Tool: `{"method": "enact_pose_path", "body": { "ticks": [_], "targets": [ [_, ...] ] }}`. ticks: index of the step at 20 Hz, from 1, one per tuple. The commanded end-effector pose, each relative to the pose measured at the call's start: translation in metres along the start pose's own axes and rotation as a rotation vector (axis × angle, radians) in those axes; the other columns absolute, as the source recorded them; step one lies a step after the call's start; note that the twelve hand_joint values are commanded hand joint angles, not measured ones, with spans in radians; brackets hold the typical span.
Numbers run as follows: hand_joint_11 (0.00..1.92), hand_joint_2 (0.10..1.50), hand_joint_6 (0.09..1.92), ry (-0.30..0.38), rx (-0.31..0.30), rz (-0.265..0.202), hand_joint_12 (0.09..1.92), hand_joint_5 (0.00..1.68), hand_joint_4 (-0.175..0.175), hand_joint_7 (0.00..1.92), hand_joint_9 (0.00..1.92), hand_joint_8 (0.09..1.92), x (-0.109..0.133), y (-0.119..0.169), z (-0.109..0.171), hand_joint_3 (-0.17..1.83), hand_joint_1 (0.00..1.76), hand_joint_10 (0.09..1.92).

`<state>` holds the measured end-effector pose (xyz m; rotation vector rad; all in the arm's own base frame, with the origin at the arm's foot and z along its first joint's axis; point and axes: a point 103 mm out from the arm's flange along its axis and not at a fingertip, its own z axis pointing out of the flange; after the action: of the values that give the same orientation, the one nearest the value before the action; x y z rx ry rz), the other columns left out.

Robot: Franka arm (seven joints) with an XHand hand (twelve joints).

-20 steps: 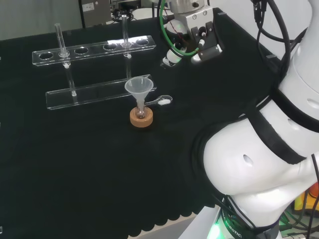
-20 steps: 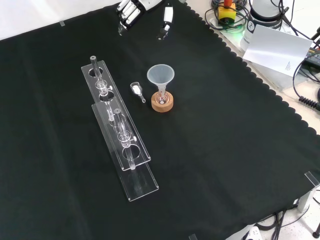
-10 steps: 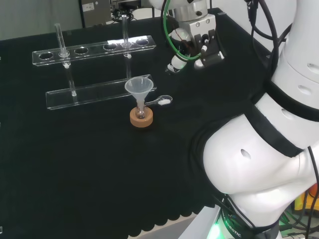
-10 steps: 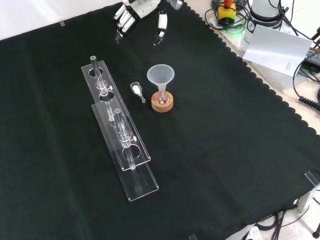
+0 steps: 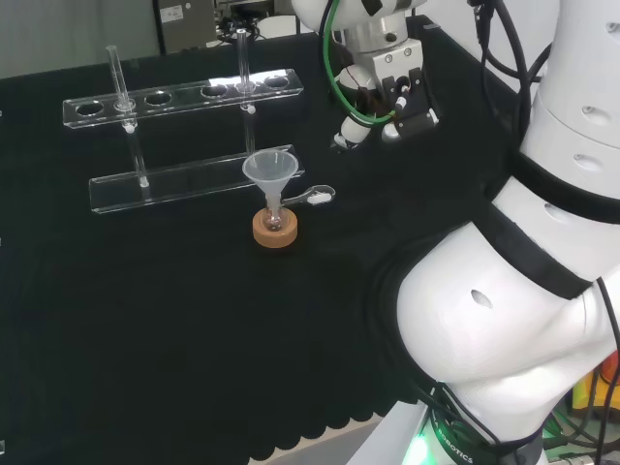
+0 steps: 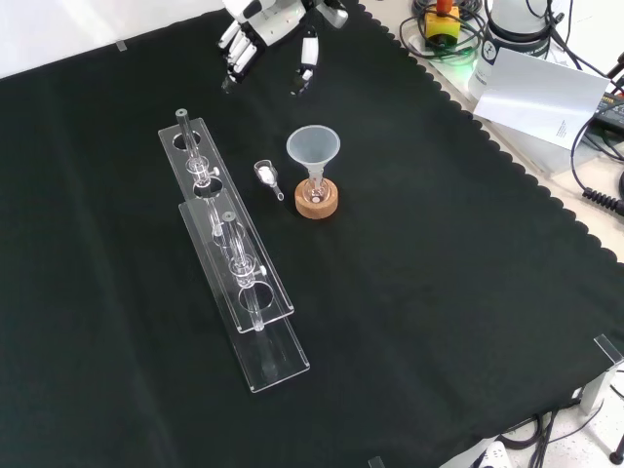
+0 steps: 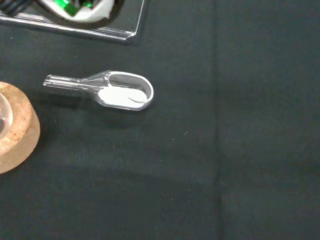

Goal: Pick up the weighing funnel.

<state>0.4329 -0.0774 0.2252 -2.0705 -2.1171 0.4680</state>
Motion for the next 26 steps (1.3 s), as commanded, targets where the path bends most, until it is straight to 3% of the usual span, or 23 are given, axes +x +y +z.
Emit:
{"method": "enact_pose_path", "body": {
  "ticks": [1, 15, 26],
  "targets": [
    [0.33, 0.66, 0.09, 0.052, -0.016, -0.043, 1.34, 0.41, -0.054, 0.37, 0.58, 0.71, 0.003, 0.026, 0.043, 0.54, 0.83, 0.60],
    [0.33, 0.65, 0.09, 0.061, 0.000, -0.060, 1.33, 0.47, -0.050, 0.36, 0.54, 0.70, 0.001, 0.041, 0.071, 0.55, 0.84, 0.59],
    [0.34, 0.62, 0.09, 0.061, -0.007, -0.093, 1.32, 0.54, -0.044, 0.47, 0.62, 0.70, 0.017, 0.050, 0.087, 0.59, 0.88, 0.59]
  ]
}}
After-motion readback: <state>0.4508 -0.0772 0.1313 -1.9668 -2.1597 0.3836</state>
